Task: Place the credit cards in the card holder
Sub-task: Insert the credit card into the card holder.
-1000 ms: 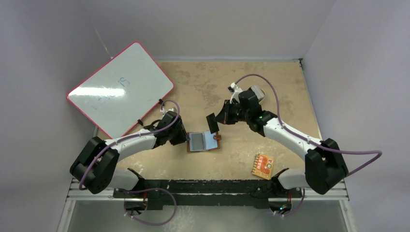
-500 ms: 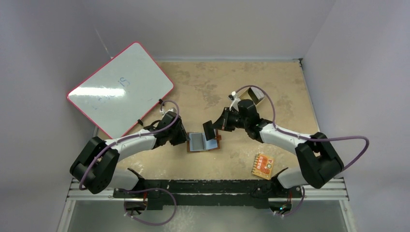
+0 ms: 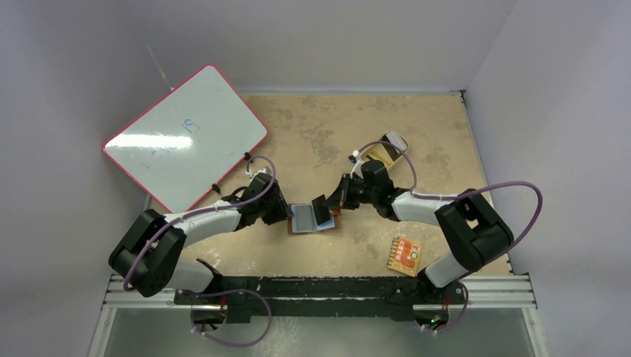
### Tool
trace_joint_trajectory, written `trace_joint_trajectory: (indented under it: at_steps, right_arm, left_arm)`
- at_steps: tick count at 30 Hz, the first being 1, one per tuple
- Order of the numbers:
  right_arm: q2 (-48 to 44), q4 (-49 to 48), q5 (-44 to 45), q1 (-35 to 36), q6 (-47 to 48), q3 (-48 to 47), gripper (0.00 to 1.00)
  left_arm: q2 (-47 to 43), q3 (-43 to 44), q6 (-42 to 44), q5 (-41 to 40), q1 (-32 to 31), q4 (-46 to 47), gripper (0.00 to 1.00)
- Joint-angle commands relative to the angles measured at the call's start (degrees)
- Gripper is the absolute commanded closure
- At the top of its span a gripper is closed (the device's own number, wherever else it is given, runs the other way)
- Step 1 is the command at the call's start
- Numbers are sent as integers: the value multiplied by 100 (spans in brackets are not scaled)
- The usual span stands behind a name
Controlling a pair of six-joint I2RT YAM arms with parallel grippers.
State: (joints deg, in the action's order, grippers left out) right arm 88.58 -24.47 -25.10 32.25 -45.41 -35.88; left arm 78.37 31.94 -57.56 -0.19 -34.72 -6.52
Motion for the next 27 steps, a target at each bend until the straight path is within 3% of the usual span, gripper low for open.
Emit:
trace_joint_trajectory:
  at_steps: [1,7,19,27]
  right_arm:
    - [99,-401,-107,38,-16,120,100]
    - [251,-426,-39,36,26,222,100]
    - [569,-597,-106,36,72,409,100]
    - [594,-603,-142,40,41,441,100]
  left_arm:
    - [116,-117,-143,131,22,340,68]
    - [148,-140,-250,310,22,496,71]
    - [82,-230,-323,382,20,570,99]
    - [77,-258,-341,413,26,650,100]
